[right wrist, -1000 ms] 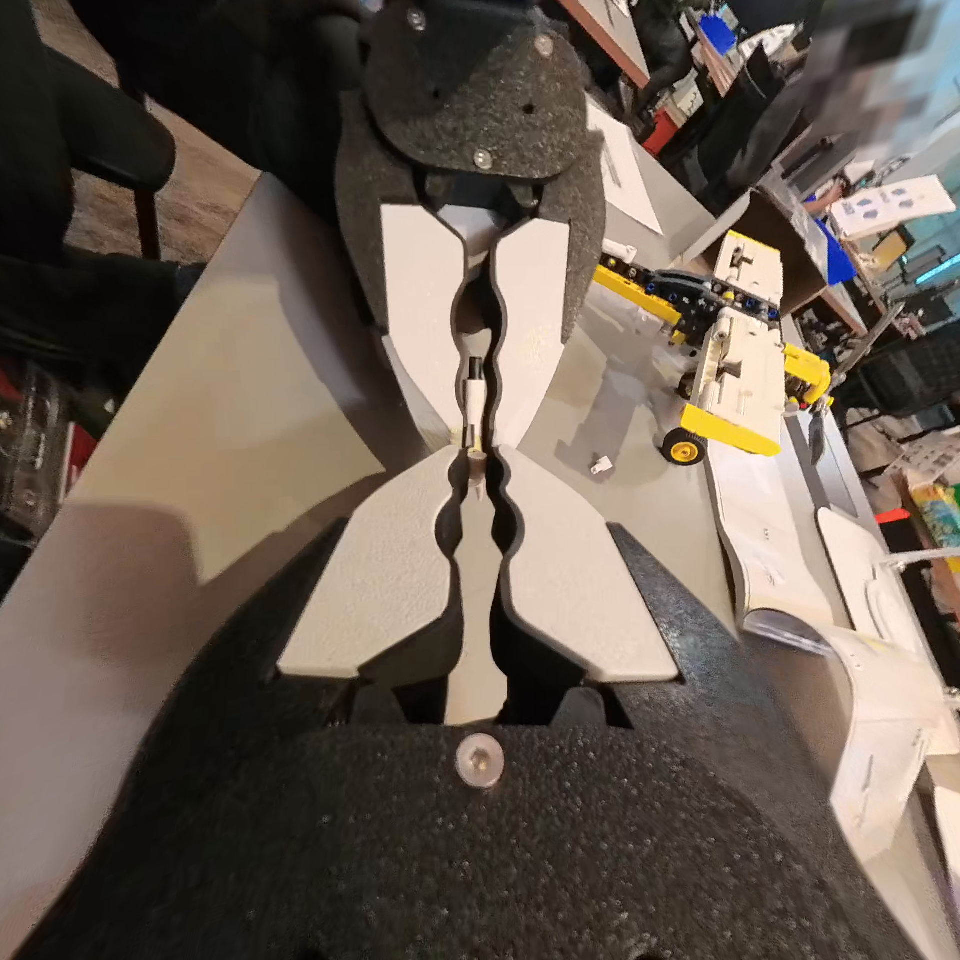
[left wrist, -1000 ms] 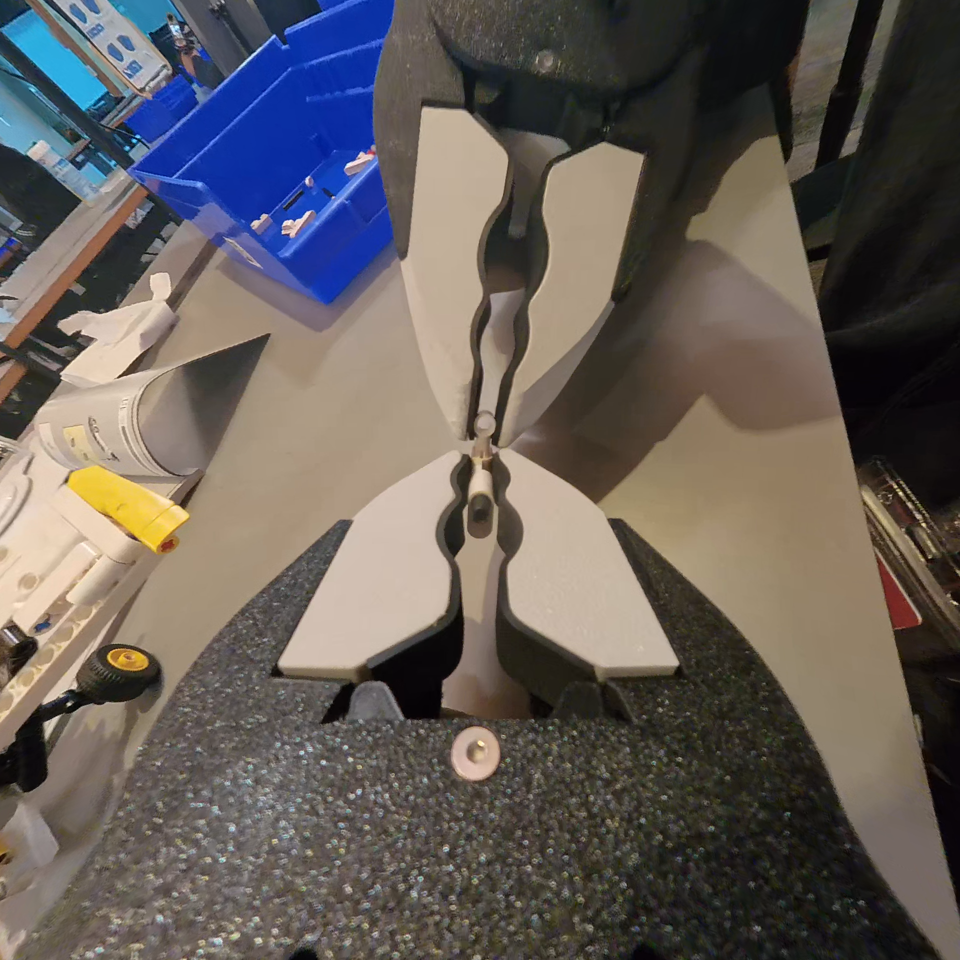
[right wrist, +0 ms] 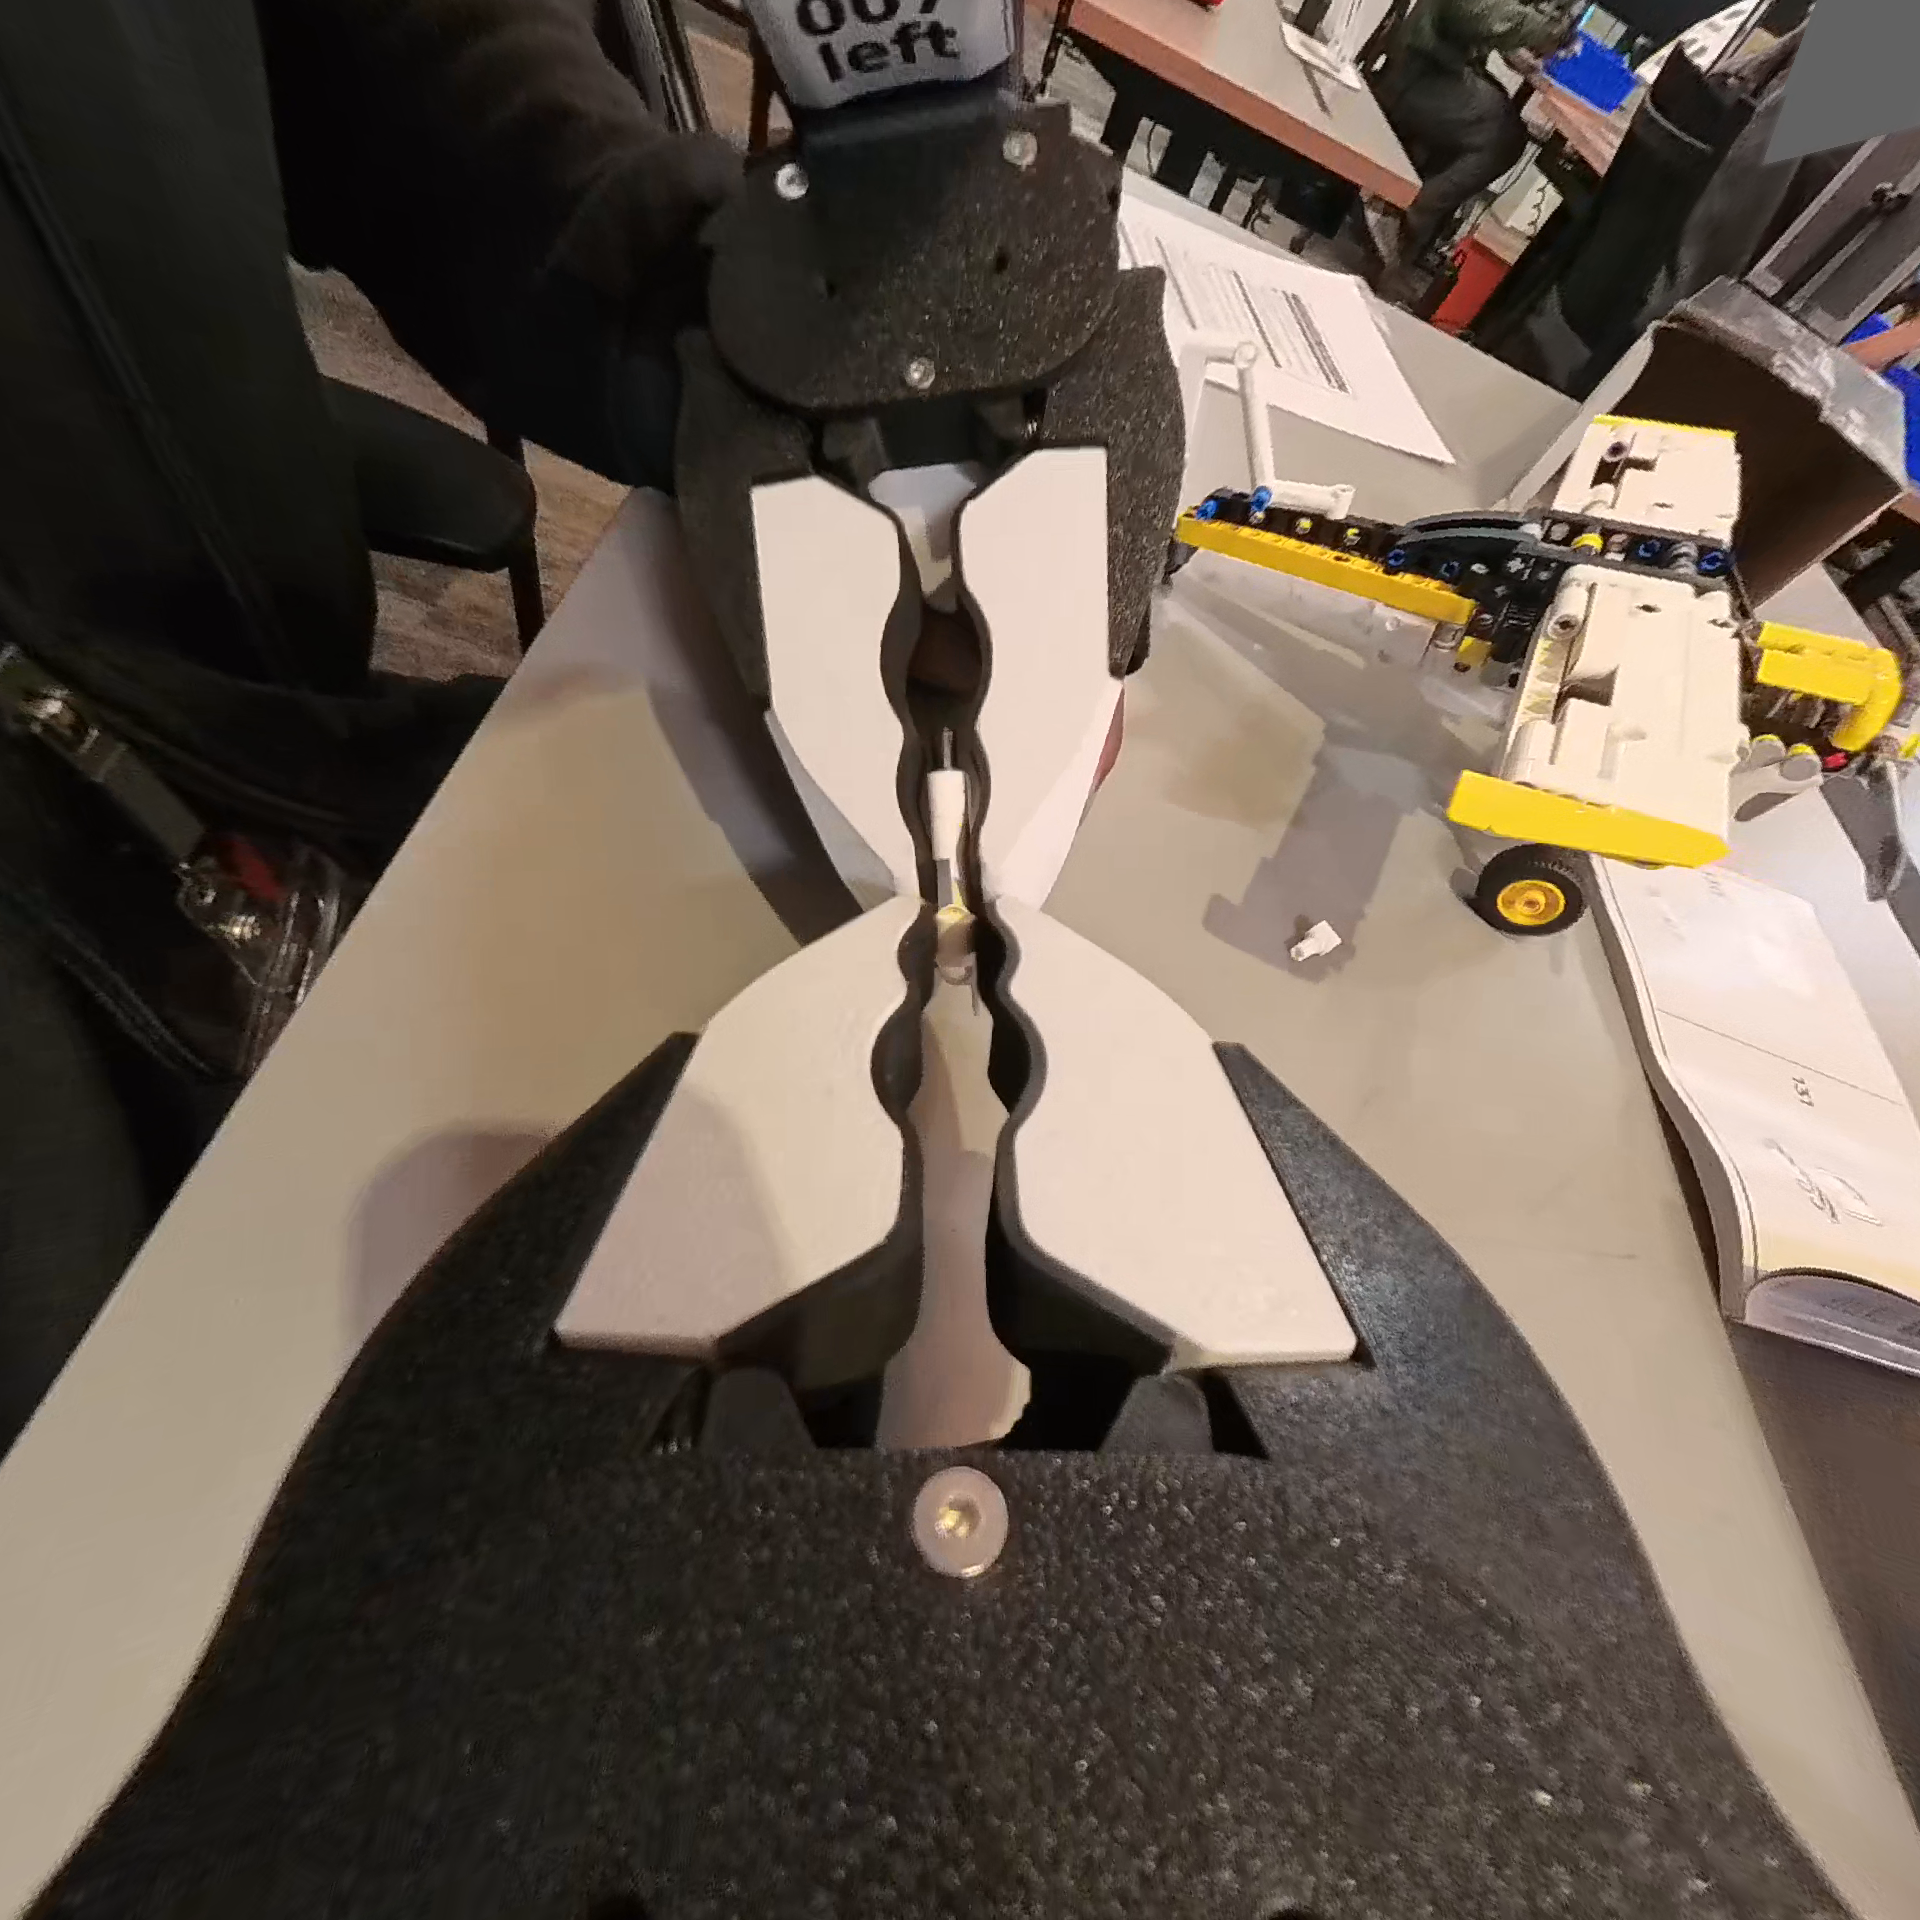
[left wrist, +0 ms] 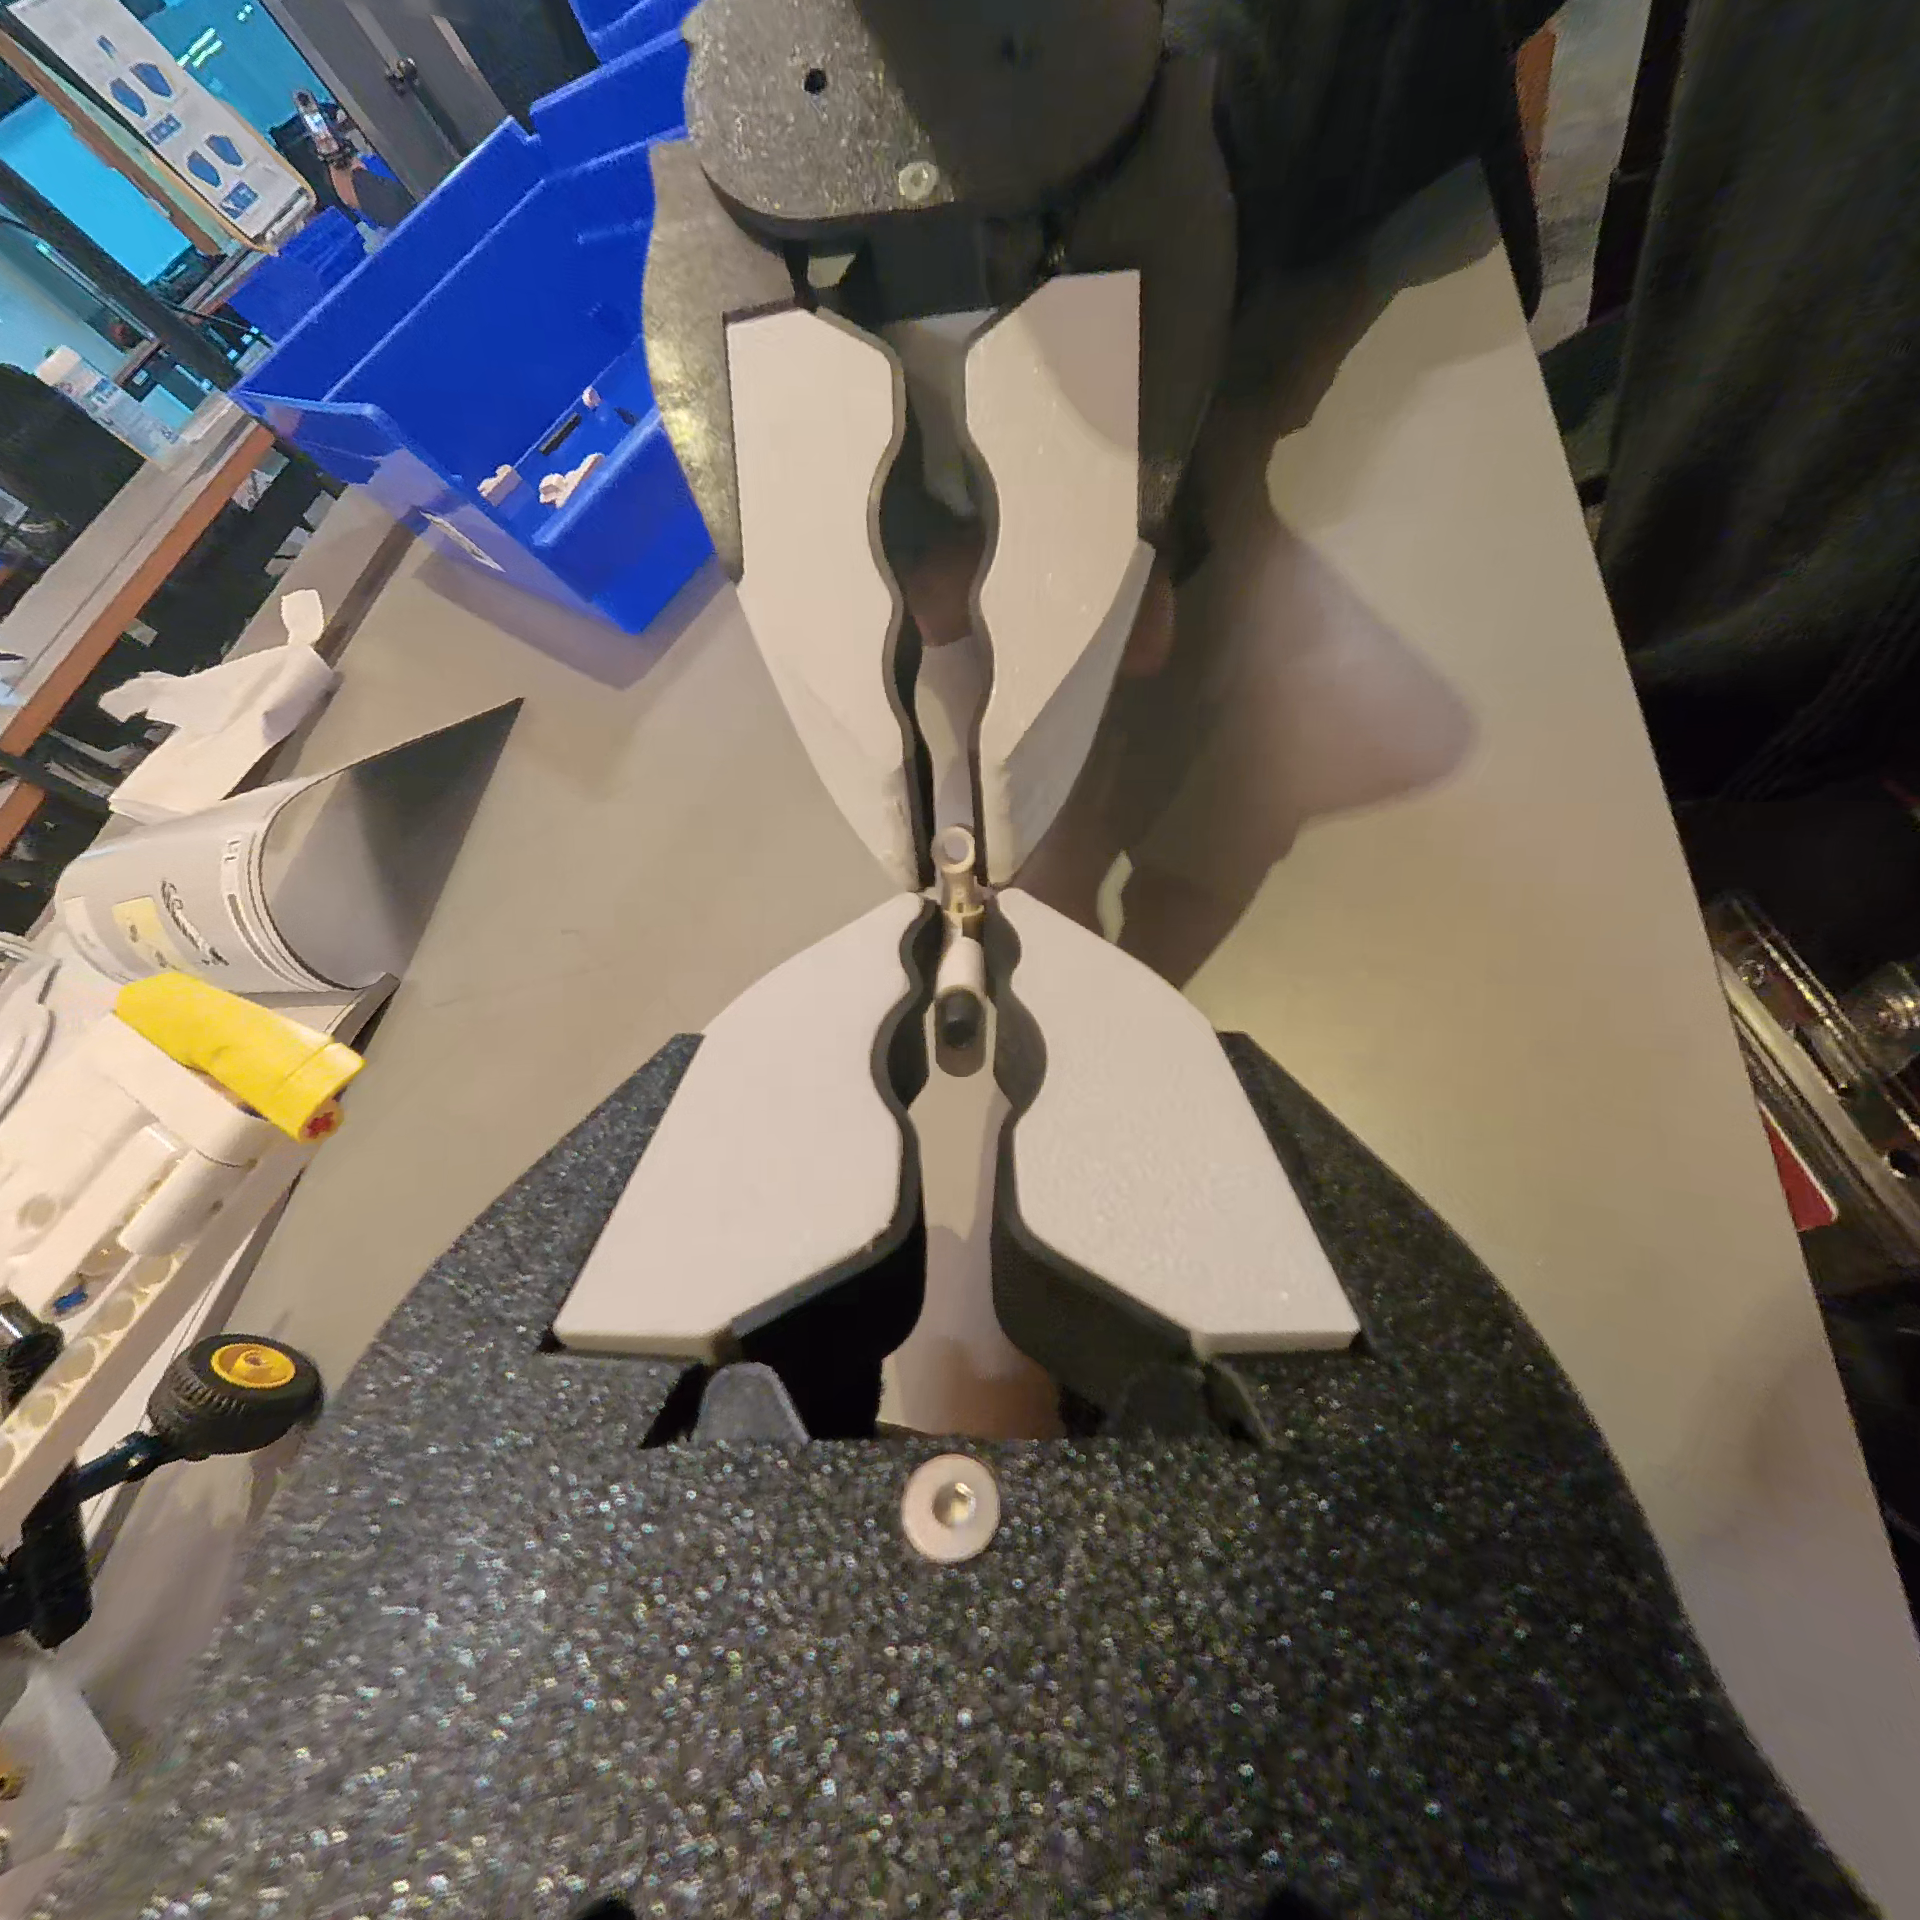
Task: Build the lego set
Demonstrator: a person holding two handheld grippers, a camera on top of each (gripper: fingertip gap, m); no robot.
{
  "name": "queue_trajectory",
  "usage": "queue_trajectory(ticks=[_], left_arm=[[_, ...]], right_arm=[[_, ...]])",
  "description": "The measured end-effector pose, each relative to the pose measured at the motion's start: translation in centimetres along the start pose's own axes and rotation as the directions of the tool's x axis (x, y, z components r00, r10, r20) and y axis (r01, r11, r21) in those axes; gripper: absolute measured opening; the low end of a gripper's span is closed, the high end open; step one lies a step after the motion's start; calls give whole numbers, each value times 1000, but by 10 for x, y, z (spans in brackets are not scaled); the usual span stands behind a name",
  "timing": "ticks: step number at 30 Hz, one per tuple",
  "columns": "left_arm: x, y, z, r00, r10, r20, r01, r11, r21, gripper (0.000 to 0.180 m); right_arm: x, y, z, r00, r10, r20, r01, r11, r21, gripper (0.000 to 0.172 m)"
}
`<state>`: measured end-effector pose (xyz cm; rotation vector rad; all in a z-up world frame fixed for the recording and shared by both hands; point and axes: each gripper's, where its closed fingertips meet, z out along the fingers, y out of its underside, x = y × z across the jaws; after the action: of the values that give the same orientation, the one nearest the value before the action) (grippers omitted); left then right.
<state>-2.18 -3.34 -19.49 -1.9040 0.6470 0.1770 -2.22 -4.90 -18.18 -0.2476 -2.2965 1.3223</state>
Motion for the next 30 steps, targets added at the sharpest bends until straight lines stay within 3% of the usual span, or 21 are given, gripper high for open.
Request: queue_trajectory(ticks=[12, 16, 19, 22, 30], left_arm=[[-6, -4, -3, 997, -79, -14, 80, 996, 37, 7], [-15, -7, -7, 984, -178, -30, 180, 980, 81, 7], [-26, -14, -13, 943, -322, -85, 331, 932, 146, 7], [-33, -28, -22, 870, -451, -200, 490, 836, 246, 7], [-25, -48, -29, 763, -495, -415, 626, 725, 287, 7]], right_arm=[[8, -9, -7, 999, 9, -37, -7, 998, 70, 10], [15, -8, -10, 991, -85, -106, 91, 994, 55, 18], [25, -8, -11, 965, -176, -194, 188, 981, 44, 24], [31, -15, -13, 914, -302, -270, 325, 945, 46, 29], [29, -50, -16, 811, -442, -384, 509, 856, 90, 41]])
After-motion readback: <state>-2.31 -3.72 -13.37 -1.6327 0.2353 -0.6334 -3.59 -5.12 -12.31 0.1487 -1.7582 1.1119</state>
